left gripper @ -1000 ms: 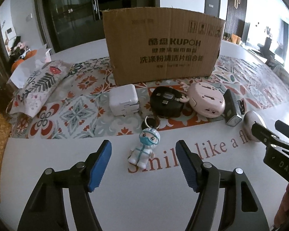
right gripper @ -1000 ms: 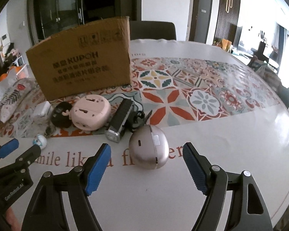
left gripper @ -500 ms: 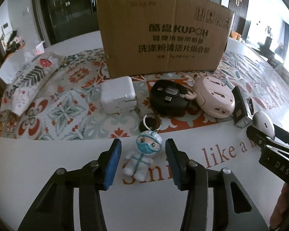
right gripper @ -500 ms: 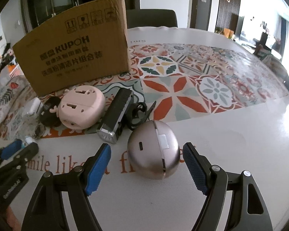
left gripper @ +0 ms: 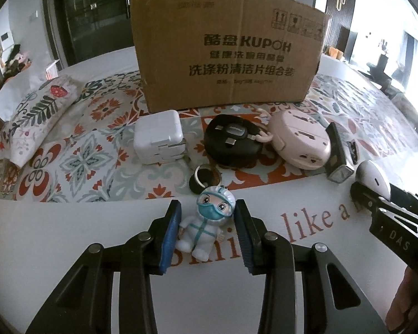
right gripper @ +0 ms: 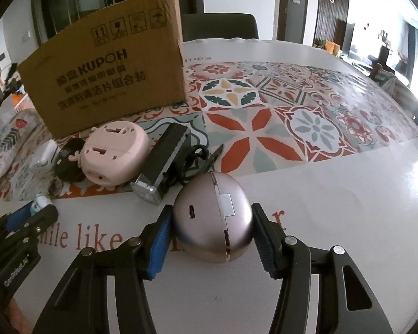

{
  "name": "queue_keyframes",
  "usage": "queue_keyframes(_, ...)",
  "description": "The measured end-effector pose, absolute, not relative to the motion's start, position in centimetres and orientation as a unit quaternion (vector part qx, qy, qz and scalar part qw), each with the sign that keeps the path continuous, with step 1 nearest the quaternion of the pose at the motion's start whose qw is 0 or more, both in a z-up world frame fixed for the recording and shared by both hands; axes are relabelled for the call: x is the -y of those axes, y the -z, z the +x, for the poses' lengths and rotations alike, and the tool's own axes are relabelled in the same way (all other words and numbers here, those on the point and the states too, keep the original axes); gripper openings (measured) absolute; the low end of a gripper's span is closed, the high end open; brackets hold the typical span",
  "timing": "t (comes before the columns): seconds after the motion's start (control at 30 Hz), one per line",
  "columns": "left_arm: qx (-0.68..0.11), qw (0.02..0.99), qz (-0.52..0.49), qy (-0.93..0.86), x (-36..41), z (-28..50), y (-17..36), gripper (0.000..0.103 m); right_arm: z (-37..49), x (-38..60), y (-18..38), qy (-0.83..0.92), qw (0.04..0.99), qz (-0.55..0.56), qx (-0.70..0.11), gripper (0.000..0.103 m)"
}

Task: Organize rigid objects
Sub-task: 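Grasp the figurine keychain with the left gripper while the right gripper grasps the silver-pink speaker, then carry the figurine and speaker with both grippers over the cardboard box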

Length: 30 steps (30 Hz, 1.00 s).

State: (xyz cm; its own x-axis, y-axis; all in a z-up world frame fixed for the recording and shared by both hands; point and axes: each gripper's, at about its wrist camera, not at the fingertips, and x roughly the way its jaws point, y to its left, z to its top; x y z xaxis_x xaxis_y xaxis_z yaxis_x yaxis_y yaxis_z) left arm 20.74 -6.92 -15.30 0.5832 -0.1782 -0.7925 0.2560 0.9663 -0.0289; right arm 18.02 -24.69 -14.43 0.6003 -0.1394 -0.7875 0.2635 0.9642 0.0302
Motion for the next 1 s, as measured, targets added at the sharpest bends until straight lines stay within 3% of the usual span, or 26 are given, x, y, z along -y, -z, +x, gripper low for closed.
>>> queue_keyframes(1.0, -0.36, 0.921, 0.024, 0.143, 5.6, 17.8, 6.8, 0.038, 14.9, 21.9, 6.3, 0.049, 0.935, 0.062, -0.344, 0.055)
